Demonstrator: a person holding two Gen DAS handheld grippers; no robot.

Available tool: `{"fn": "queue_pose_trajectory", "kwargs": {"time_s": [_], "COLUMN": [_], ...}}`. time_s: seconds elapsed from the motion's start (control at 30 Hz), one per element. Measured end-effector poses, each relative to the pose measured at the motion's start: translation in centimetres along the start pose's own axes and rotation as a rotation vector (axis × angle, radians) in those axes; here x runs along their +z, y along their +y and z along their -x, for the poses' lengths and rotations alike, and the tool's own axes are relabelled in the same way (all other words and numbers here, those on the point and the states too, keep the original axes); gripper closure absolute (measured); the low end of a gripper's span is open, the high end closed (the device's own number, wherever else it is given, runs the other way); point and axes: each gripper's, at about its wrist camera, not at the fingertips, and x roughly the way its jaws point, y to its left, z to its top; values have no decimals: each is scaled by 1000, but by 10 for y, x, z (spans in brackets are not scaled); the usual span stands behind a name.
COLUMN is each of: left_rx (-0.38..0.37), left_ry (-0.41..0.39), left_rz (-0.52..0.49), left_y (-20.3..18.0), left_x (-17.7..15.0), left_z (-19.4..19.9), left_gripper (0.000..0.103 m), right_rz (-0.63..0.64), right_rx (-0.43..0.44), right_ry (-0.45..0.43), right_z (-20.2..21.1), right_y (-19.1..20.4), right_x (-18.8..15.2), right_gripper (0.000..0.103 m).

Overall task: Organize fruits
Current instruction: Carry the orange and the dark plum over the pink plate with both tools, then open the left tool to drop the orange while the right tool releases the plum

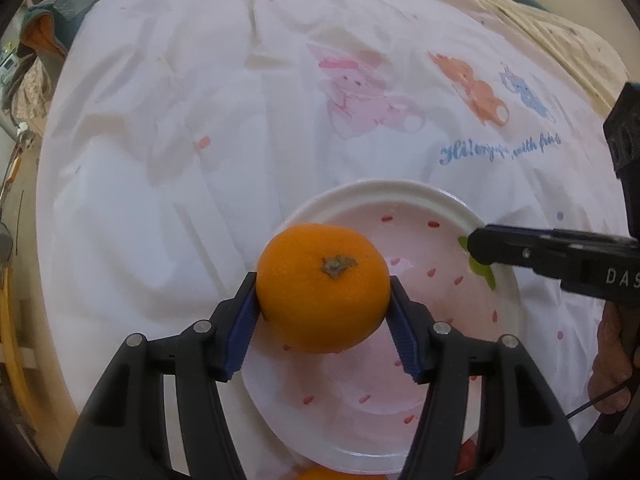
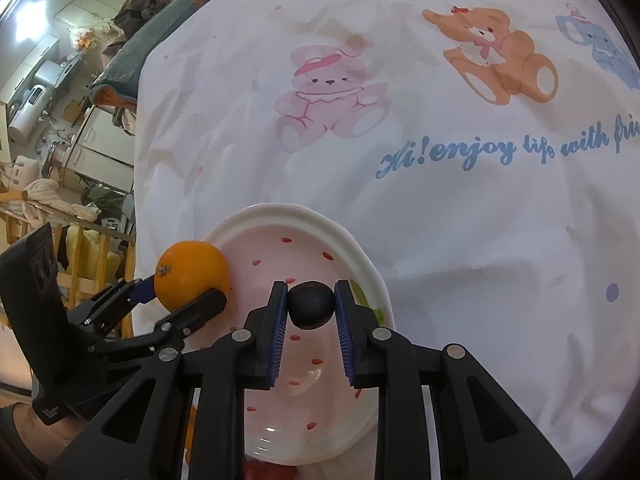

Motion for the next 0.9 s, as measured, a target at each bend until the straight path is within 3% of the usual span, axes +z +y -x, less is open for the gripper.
{"fn": "queue_pose_trajectory", "kwargs": {"time_s": [0.27,0.33,0.4,0.5,0.57,0.63,0.9], "left_rx": [21,29,46,51,39,27,18], "left_ry": [38,29,-25,-83,-91,-82,-106], "left_rz": [-62,-68,-76,-76,-51,-35,-22], "left_y": [-13,-15,-16,-14,-10,-6,-6], "left_x": [-6,-6,-5,0,2,2,-1], "left_z": [-9,-7,1,14,17,17,27], "left_gripper": [45,39,25,16,13,12,13], "right_rz": [8,1,-2,-16,-23,-28,-23], "right_rx": [5,3,7,18,17,19,13], "right_ry": [-3,-11,-18,-29,-37,-53,-103], "right_z": [4,5,7,10,13,16,31], "right_y": [3,2,2,1,0,-1,4], "right_x": [0,0,1,3,4,4,8], "right_gripper": [76,76,76,75,67,38,36]}}
